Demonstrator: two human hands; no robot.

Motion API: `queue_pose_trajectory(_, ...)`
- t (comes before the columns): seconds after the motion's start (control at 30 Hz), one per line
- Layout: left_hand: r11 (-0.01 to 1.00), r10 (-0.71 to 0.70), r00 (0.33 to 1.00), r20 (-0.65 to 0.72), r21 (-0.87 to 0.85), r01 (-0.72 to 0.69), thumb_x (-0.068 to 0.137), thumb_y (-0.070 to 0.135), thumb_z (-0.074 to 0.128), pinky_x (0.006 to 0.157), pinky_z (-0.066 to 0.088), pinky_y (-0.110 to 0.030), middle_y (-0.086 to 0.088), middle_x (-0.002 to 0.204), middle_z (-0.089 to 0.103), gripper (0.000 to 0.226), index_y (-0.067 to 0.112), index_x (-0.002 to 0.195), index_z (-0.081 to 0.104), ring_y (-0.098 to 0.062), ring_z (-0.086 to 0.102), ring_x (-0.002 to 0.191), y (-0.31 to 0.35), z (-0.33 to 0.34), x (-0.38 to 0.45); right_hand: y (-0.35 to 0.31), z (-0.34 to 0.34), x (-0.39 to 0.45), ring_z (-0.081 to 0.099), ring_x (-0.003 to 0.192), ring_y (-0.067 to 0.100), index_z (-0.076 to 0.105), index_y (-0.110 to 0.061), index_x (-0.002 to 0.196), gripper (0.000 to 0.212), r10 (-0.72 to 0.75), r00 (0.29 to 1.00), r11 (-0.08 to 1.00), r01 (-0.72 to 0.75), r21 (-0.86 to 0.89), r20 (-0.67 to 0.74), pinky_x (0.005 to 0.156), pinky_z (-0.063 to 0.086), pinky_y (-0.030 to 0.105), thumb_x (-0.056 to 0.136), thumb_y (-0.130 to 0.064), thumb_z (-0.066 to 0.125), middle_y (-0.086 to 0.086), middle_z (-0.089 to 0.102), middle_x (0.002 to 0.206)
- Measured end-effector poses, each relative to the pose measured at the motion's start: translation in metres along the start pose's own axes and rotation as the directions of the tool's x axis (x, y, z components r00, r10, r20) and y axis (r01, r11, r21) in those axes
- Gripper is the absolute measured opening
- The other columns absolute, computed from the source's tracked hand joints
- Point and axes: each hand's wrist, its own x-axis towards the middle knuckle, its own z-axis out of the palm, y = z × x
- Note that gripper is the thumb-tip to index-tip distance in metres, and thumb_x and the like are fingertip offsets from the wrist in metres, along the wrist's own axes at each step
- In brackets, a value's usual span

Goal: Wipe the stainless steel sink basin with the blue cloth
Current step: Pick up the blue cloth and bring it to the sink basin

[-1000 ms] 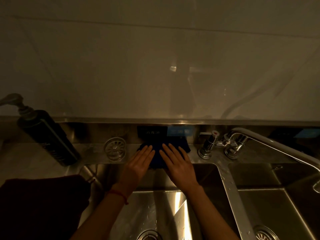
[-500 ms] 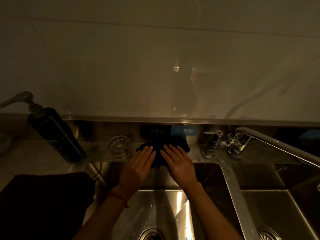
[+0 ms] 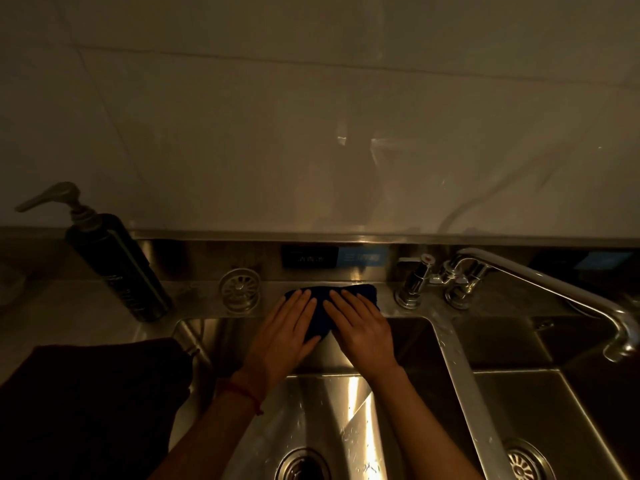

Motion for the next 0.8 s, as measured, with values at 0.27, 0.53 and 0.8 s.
queue_pose_trajectory(0.27, 0.995, 0.018, 0.999, 0.028, -0.102, -0.016, 0.045, 0.046, 0.092, 0.079, 0.057, -0.046, -0.018, 0.11, 0.071, 0.079, -0.003, 0.104, 0.073, -0.029, 0.07, 0.101, 0.021, -0.03, 0.0, -0.011, -0.035, -0.013, 0.068, 0.094, 0.026, 0.072, -0.007, 0.096, 0.045, 0.037, 0.998, 0.999, -0.038, -0.022, -0.05, 0.079, 0.055, 0.04, 0.054, -0.01, 0.087, 0.011, 0.071, 0.103)
queue_pose_trajectory(0.53, 0.984, -0.001, 1.0, -0.014, -0.178, -0.002, 0.048, 0.047, 0.091, 0.086, 0.054, -0.05, -0.019, 0.115, 0.069, 0.082, -0.004, 0.108, 0.071, -0.031, 0.068, 0.106, 0.051, -0.059, -0.005, -0.028, -0.082, -0.025, 0.067, 0.097, 0.024, 0.072, -0.008, 0.098, 0.044, 0.102, 0.991, 0.99, -0.109, -0.085, -0.084, 0.082, 0.053, 0.039, 0.057, -0.014, 0.087, 0.01, 0.071, 0.105)
queue_pose_trajectory(0.8, 0.984, 0.055, 0.987, -0.152, -0.16, -0.08, 0.046, 0.013, 0.094, 0.085, 0.056, -0.045, -0.017, 0.112, 0.071, 0.065, -0.001, 0.106, 0.073, -0.028, 0.069, 0.104, 0.081, -0.089, -0.001, -0.048, -0.136, -0.037, 0.068, 0.095, 0.024, 0.072, -0.008, 0.096, 0.043, 0.166, 0.977, 0.97, -0.186, -0.155, -0.133, 0.08, 0.054, 0.038, 0.056, -0.012, 0.088, 0.01, 0.071, 0.102)
